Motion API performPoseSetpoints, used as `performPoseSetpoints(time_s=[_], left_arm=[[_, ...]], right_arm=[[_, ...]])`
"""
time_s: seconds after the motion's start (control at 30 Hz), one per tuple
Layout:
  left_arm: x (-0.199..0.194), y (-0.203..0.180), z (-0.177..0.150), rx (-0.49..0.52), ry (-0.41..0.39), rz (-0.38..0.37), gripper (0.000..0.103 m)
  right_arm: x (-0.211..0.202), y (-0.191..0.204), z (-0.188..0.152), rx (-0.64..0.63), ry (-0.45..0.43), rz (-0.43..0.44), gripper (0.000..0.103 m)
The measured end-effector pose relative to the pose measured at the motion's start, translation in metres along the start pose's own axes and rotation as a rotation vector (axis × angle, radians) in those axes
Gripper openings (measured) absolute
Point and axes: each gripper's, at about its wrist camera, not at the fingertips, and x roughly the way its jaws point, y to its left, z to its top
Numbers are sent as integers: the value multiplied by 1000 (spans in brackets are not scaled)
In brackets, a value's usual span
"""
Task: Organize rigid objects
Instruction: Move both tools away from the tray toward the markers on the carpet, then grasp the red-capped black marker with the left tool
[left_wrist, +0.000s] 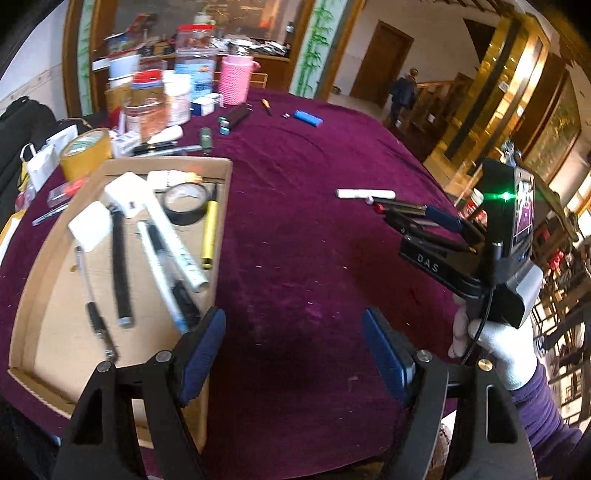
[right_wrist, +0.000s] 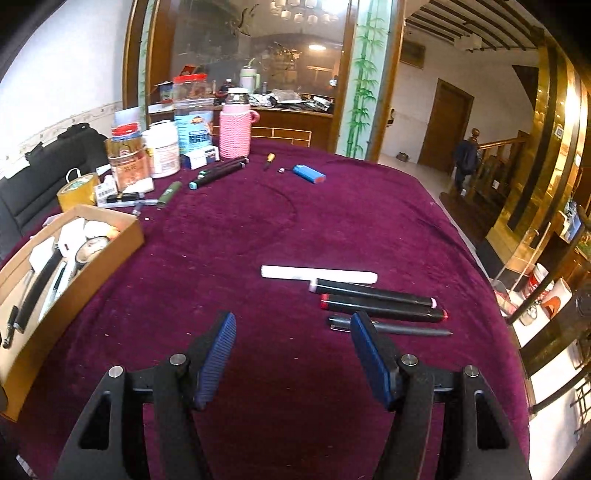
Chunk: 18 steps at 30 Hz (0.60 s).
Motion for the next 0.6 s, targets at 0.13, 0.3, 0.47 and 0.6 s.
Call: performPoseSetpoints(time_s=[0.13, 0.3, 0.47, 0.6], left_arm=[[13, -15, 3, 16, 10, -7, 76], [39, -35, 10, 34, 12, -14, 76], [75, -54, 20, 67, 1, -19, 76], [105, -57, 31, 54, 17, -24, 75]], right_arm=[[5, -12, -2, 13, 9, -13, 69], [15, -52, 6, 102, 32, 21, 69], [50, -150, 6, 426, 97, 186, 69], [73, -202, -6, 595, 83, 278, 69]])
